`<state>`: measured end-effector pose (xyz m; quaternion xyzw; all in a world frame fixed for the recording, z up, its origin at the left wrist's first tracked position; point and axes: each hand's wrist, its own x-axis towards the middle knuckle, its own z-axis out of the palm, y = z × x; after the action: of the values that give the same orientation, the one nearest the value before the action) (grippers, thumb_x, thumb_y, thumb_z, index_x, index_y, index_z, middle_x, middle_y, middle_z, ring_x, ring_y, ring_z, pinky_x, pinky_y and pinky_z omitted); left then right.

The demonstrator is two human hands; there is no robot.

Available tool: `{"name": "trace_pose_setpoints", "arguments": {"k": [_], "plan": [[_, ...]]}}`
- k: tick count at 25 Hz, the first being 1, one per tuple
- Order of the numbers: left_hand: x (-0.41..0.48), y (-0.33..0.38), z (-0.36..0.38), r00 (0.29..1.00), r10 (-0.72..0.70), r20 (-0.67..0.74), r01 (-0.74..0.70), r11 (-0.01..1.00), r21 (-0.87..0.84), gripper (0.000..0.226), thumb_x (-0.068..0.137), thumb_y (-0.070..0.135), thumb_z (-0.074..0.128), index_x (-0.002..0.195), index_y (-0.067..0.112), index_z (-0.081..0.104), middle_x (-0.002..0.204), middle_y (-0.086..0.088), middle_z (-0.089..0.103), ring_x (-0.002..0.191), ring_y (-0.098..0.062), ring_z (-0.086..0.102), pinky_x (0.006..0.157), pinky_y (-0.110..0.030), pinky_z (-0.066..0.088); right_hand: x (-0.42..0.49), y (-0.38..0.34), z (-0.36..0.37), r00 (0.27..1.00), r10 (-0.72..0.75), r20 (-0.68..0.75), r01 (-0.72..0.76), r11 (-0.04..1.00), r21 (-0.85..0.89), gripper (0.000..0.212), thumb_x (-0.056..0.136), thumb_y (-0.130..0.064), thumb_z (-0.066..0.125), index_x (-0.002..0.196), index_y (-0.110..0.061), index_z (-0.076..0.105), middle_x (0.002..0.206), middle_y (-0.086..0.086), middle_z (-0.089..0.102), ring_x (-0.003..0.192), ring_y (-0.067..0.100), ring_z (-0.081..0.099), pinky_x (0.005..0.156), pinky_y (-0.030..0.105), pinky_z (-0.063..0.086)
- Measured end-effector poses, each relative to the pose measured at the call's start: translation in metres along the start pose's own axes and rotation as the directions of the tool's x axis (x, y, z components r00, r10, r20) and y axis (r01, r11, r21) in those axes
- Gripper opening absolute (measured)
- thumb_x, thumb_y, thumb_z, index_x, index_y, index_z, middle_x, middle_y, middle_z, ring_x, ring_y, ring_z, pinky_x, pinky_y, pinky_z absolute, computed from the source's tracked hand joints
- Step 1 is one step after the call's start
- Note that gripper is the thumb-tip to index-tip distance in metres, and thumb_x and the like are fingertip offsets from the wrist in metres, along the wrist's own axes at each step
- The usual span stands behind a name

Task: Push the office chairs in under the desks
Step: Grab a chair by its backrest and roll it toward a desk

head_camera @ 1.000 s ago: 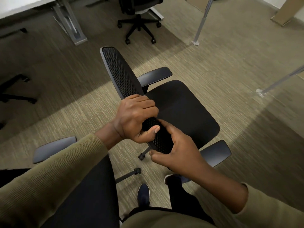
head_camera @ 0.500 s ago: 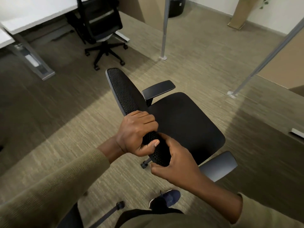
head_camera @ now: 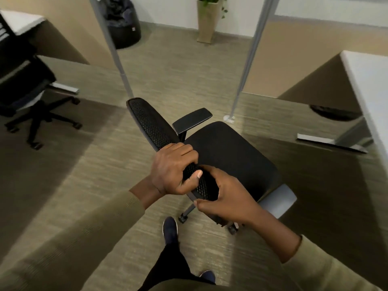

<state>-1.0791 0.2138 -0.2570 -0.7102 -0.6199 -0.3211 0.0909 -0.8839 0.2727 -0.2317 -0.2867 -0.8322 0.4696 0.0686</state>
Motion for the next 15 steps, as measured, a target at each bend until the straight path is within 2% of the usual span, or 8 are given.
{"name": "trace_pose_setpoints", "arguments": {"k": [4, 7, 10, 12, 15], "plan": [[0.077, -0.018, 0.053, 0.998, 0.058, -0.006, -0.058, 0.996, -0.062, 0.042, 0.089, 0.045, 0.046, 0.075, 0.009, 0.062, 0.07, -0.004, 0.055, 0.063, -0.025, 0.051, 0.058, -0.039, 0.038, 0.035, 0.028, -0.064, 0.997, 0.042, -0.068, -0.046, 0.997, -0.058, 0.073, 0.072, -0.035, 0.078, 0.138, -0.033, 0.048, 0.118, -0.012, 0.062, 0.106, 0.005, 0.061, 0.085, 0.028, 0.052], [0.133, -0.029, 0.091, 0.994, 0.109, 0.017, -0.107, 0.989, -0.102, 0.04, 0.089, 0.044, 0.047, 0.075, 0.01, 0.059, 0.07, -0.004, 0.053, 0.063, -0.024, 0.049, 0.059, -0.036, 0.036, 0.064, 0.043, -0.092, 0.965, 0.142, -0.219, -0.199, 0.944, -0.265, 0.067, 0.073, -0.049, 0.067, 0.135, -0.038, 0.044, 0.116, -0.014, 0.059, 0.101, 0.01, 0.062, 0.074, 0.029, 0.049], [0.187, -0.039, 0.13, 0.982, 0.179, 0.064, -0.167, 0.972, -0.162, 0.035, 0.092, 0.042, 0.045, 0.076, 0.012, 0.055, 0.072, -0.003, 0.052, 0.067, -0.022, 0.047, 0.062, -0.036, 0.036, 0.102, 0.051, -0.107, 0.857, 0.241, -0.455, -0.412, 0.852, -0.323, 0.067, 0.071, -0.067, 0.045, 0.127, -0.03, 0.049, 0.109, -0.008, 0.059, 0.091, 0.017, 0.065, 0.068, 0.031, 0.047], [0.218, -0.046, 0.153, 0.964, 0.25, 0.09, -0.228, 0.952, -0.204, 0.032, 0.095, 0.04, 0.044, 0.079, 0.013, 0.054, 0.076, -0.004, 0.053, 0.07, -0.022, 0.047, 0.064, -0.037, 0.037, 0.123, 0.061, -0.126, 0.786, 0.269, -0.556, -0.503, 0.801, -0.324, 0.069, 0.067, -0.071, 0.037, 0.119, -0.029, 0.052, 0.104, -0.008, 0.059, 0.086, 0.017, 0.065, 0.067, 0.032, 0.05], [0.271, -0.051, 0.186, 0.922, 0.349, 0.171, -0.304, 0.921, -0.242, 0.034, 0.097, 0.043, 0.044, 0.086, 0.012, 0.055, 0.082, -0.006, 0.055, 0.076, -0.025, 0.05, 0.069, -0.04, 0.04, 0.14, 0.082, -0.165, 0.679, 0.274, -0.681, -0.631, 0.692, -0.351, 0.043, 0.077, -0.061, 0.052, 0.104, -0.028, 0.058, 0.094, -0.008, 0.062, 0.077, 0.016, 0.065, 0.06, 0.032, 0.05]]}}
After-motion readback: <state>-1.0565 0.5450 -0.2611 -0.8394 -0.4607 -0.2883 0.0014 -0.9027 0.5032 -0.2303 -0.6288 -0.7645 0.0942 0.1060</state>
